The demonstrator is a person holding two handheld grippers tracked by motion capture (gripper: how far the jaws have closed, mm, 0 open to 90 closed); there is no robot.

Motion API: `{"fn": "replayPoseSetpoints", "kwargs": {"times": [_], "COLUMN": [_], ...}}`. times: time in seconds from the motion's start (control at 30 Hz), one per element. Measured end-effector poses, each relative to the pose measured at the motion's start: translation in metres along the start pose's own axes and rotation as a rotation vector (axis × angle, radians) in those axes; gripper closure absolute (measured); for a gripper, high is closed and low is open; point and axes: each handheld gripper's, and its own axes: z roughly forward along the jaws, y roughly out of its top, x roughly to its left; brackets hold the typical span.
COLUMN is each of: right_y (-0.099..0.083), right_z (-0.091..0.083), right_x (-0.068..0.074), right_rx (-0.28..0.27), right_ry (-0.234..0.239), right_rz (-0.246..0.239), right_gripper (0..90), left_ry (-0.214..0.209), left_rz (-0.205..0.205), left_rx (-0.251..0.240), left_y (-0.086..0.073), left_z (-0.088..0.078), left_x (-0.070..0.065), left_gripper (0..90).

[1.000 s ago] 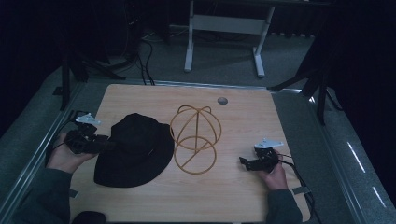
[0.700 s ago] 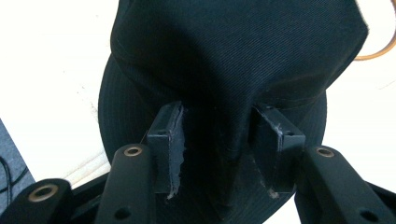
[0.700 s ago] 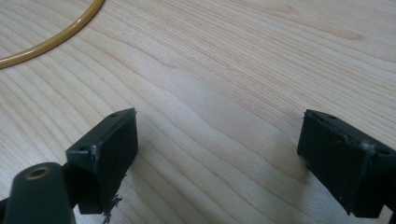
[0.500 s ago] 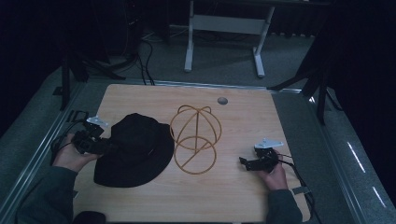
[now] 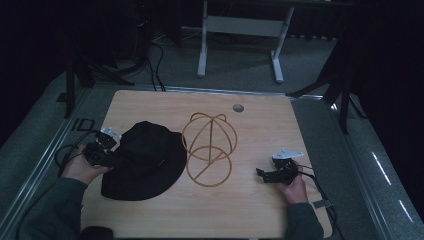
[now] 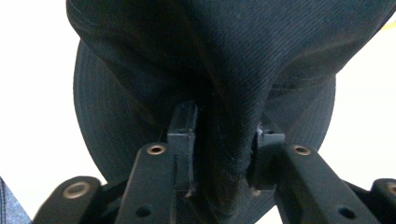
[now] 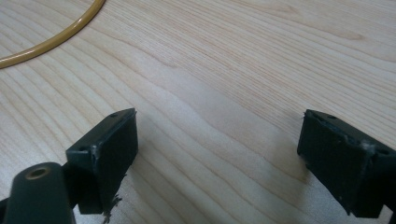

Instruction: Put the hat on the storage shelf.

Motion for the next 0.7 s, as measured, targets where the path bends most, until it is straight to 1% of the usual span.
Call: {"fn": "replayPoseSetpoints", "kwargs": {"times": [0.13,0.27,0.57,0.7], "right_y": [0.0000,0.0000,0.0000,0.0000], "right_z": [0.0000,0.0000,0.0000,0.0000], "right_x": [0.0000,0.0000,0.0000,0.0000], "right_rx": [0.000,0.000,0.000,0.000], "right_ry": [0.000,0.000,0.001,0.000], "right_rz": [0.000,0.000,-0.001,-0.001], "right_gripper": [12.2,12.2,12.2,12.2], "left_ry": [-0.008,-0.005,-0.014,-0.022], "left_rz": [0.004,0.003,-0.002,0.003], "left_rx": [0.004,0.006,0.005,0.015], "left_y": [-0.0002,0.0005,0.0019,0.0032], "left_z": [0.0008,0.0008,-0.0004,-0.0009], "left_x": [-0.0001,-0.0004,-0.0005,0.0005], "left_gripper": [77.1,84.7,87.0,87.2]}}
